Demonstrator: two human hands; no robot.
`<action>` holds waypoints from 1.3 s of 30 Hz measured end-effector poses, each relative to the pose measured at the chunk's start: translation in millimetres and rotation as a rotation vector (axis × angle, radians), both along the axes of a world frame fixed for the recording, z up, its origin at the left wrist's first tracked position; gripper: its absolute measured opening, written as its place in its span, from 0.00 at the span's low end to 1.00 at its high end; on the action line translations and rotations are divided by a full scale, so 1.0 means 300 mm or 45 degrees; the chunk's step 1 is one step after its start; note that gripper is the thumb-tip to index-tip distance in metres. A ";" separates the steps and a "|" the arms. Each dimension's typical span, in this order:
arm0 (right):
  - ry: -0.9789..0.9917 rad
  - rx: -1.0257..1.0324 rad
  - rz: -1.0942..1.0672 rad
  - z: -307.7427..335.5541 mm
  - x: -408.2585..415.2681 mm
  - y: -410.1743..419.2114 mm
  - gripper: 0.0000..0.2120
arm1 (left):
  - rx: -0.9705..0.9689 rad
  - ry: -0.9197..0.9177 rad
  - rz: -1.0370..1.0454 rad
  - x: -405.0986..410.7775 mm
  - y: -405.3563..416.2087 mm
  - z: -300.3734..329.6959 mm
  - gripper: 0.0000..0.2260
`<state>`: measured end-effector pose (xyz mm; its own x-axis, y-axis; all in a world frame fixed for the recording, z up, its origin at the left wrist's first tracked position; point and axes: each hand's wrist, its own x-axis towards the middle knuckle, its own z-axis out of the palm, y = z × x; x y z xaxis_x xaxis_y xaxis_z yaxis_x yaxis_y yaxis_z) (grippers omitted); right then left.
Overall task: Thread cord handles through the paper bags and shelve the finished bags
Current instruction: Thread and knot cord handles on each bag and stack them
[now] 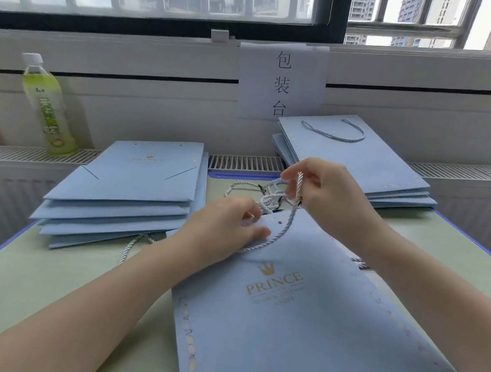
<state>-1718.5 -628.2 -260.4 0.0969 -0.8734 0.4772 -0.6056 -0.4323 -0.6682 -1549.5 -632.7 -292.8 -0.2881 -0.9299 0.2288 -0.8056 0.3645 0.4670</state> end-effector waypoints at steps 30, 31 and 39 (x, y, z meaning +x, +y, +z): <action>0.443 -0.075 0.189 -0.081 0.043 0.002 0.04 | 0.020 0.380 -0.175 0.031 -0.018 0.039 0.14; 0.384 -0.056 0.182 -0.080 0.043 0.001 0.04 | 0.003 0.376 -0.193 0.031 -0.018 0.036 0.11; 0.051 -0.067 0.071 -0.068 0.044 -0.004 0.03 | -0.047 0.454 -0.210 0.026 -0.022 0.034 0.05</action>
<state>-1705.3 -629.4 -280.7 0.1647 -0.8399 0.5171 -0.6051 -0.5001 -0.6195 -1541.6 -639.3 -282.6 -0.3293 -0.8669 0.3741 -0.5243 0.4974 0.6911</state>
